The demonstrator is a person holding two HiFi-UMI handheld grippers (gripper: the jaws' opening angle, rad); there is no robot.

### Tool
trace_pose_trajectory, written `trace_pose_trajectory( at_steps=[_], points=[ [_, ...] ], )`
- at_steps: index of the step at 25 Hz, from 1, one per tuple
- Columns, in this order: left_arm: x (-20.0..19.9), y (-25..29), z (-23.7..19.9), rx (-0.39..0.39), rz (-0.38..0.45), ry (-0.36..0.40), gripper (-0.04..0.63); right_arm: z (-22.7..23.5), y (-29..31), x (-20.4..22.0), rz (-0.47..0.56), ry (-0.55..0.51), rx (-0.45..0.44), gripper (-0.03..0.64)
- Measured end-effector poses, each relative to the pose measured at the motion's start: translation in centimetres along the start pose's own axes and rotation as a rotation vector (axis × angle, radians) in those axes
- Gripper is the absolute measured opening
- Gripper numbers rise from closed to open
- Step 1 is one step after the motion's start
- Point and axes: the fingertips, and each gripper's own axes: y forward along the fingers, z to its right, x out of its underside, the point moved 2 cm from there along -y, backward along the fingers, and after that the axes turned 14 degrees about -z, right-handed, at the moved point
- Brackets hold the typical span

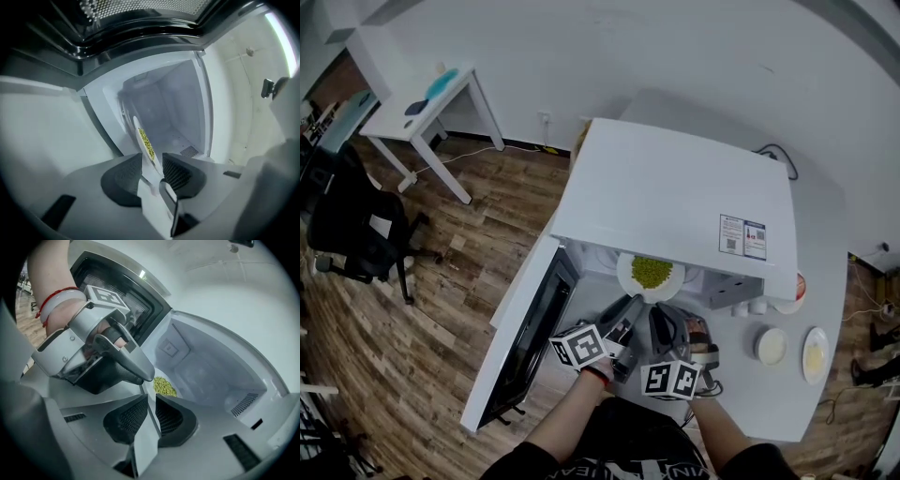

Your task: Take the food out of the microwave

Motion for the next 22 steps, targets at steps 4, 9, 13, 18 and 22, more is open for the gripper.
trace_pose_trajectory(
  at_steps=[4,9,13,18,22],
  points=[
    [-0.1,0.8,-0.3,0.029,0.005,-0.051,0.126,0.1,0.0,1.0,-0.02,0.071,-0.023,0.048],
    [-0.1,1.6,-0.6,0.053,-0.001,-0.097,0.126,0.1,-0.3,1.8,-0.039,0.096,-0.029,0.048],
    [-0.1,2.0,-0.8,0.067,0.006,-0.124,0.107,-0.2,-0.5,2.0,-0.044,0.089,-0.033,0.048],
    [-0.2,2.3,-0.9,0.081,0.02,-0.148,0.099,0.0,-0.4,2.5,-0.047,0.221,-0.08,0.048],
    [0.0,1.9,-1.1,0.086,0.035,-0.182,0.081,0.5,-0.2,3.0,-0.03,0.576,-0.231,0.048]
  ],
)
